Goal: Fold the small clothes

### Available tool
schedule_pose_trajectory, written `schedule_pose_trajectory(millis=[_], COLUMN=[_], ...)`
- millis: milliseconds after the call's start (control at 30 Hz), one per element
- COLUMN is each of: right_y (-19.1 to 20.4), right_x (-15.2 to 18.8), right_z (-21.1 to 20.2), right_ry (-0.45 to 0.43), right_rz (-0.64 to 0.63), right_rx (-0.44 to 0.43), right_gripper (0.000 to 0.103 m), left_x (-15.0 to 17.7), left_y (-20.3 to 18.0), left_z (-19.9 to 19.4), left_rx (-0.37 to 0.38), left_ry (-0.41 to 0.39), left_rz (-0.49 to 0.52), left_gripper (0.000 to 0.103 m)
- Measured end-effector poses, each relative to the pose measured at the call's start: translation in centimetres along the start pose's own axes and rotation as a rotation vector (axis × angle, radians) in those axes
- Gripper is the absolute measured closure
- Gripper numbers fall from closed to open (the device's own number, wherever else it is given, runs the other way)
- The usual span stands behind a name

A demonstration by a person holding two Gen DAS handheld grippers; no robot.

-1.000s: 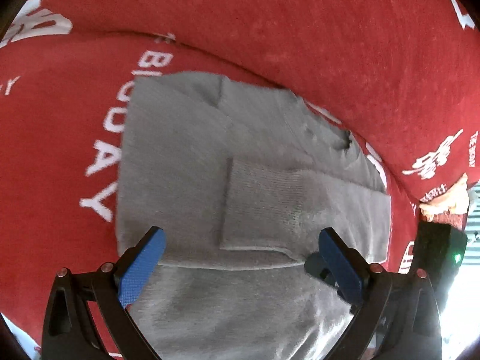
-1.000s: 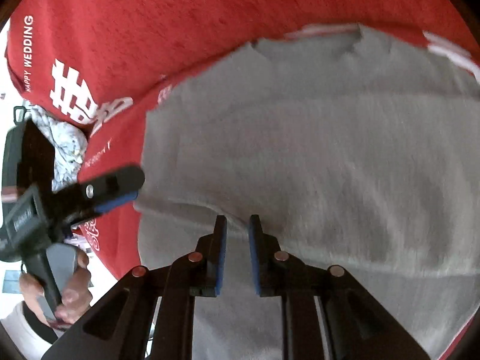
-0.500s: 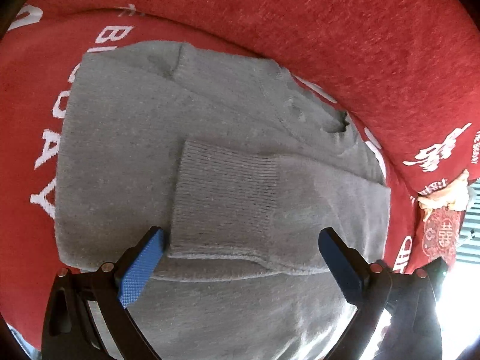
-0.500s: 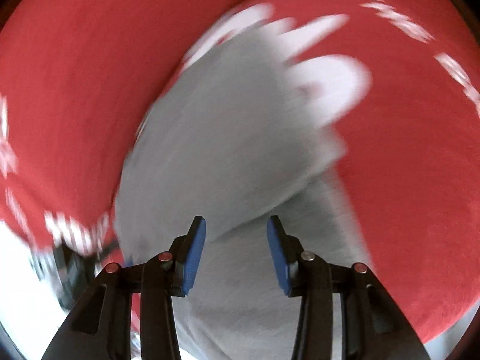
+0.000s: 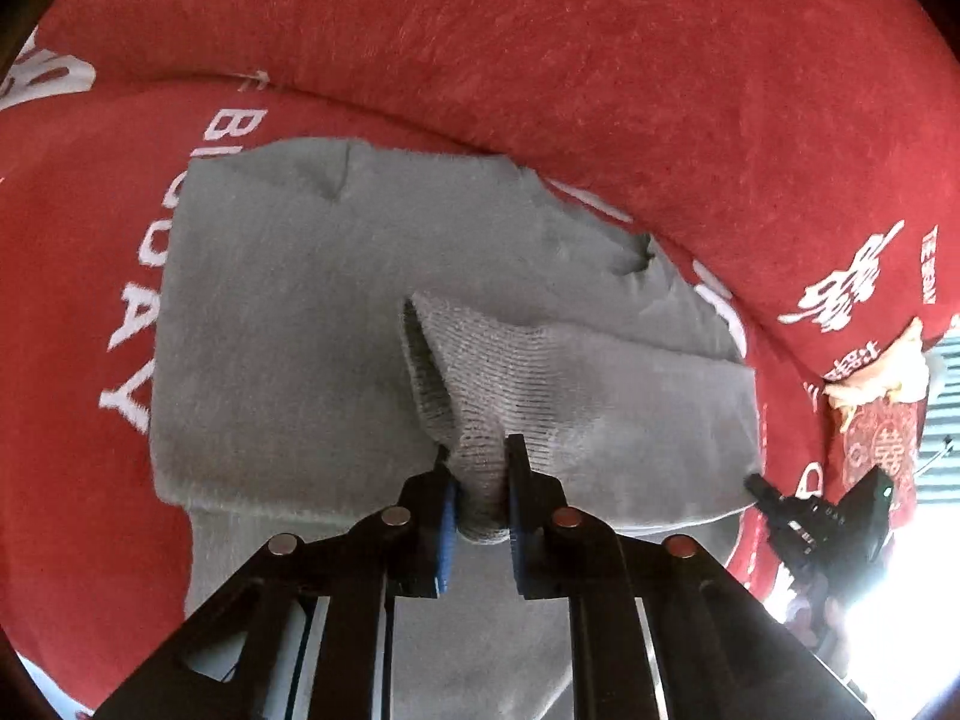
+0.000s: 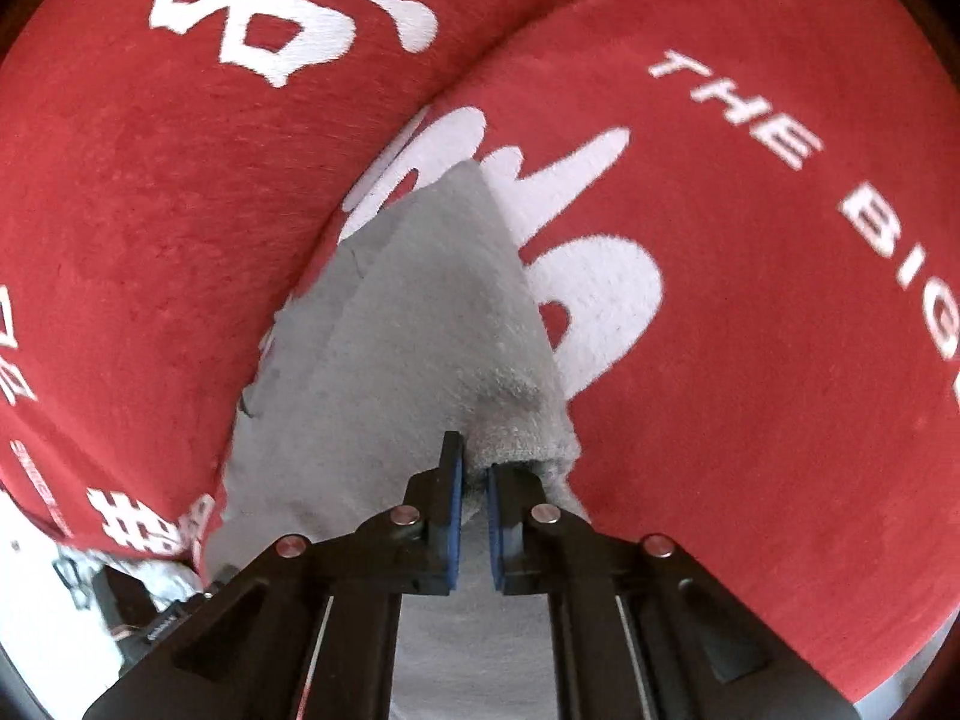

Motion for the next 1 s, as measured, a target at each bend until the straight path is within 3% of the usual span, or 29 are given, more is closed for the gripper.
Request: schedule_pose_trajectory(millis=[100, 167, 233, 333, 433, 533, 600, 633, 833, 967, 1000], right_y=[-1.1, -2.2, -2.2, -2.6, -2.3, -1.1, -0.7, -0.7, -0.8, 0.4, 0.7], right_x=[-0.1, 0.1, 0.1, 0.4, 0.9, 0.8, -0.4, -1.0, -6.4, -8.5, -8.6], right_z=[0.7, 1.0, 0.9, -0.1, -1.5, -3.3, -4.4, -4.3, -1.0, 2.5, 3.1], right_ry=[0.031, 0.051, 0.063, 0.101, 0.118, 0.050, 0.003, -0.001, -0.006, 0.042, 0.070], right_rz=[-0.022, -0.006, -0.011, -0.026, -0.071, -0.160, -0.202, -0.203, -0.123, -0.144, -0.157], right_rx=[0.036, 0.015, 0.002, 0.001, 0.025, 0.033, 0.056, 0.066, 0.043, 0.050, 0.051], right_gripper=[0.095, 0.097, 0.097, 0.092, 0.084, 0.075, 0.058, 0.056, 0.056, 0.057, 0.075], left_x=[1.0, 1.2, 1.0, 0.3, -0.1, -0.2, -0.2, -0.1, 0.0, 0.1, 0.1], left_y=[1.2, 2.0, 2.5, 3.3, 3.9, 3.3, 2.5, 2.2, -0.2, -1.0, -1.0], left_z=[1.4, 1.9, 1.2, 0.0, -1.3, -2.3, -2.2, -2.0, -0.1, 0.5, 0.6], left_rx=[-0.067, -0.118, -0.132, -0.222, -0.239, -0.243, -0.239, -0.240, -0.243, -0.258, -0.265], left_ry=[0.029, 0.042, 0.028, 0.014, 0.012, -0.002, -0.004, -0.002, 0.018, 0.024, 0.027], left_rz=[0.006, 0.004, -0.006, 0.007, -0.001, 0.022, 0.040, 0.048, 0.082, 0.088, 0.090], left_gripper=[0.087, 0.087, 0.087, 0.087, 0.087, 0.087, 0.087, 0.087, 0.087, 0.087, 0.087])
Point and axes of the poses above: each gripper's, at about its wrist camera, not at the fingertips, and z roughly the way its jaws point, y to its left, x to its underside, the point moved 1 cm from there along z, roughly the way its jaws point, and after that the axes turned 1 degree about -y, right-handed, at the moved point
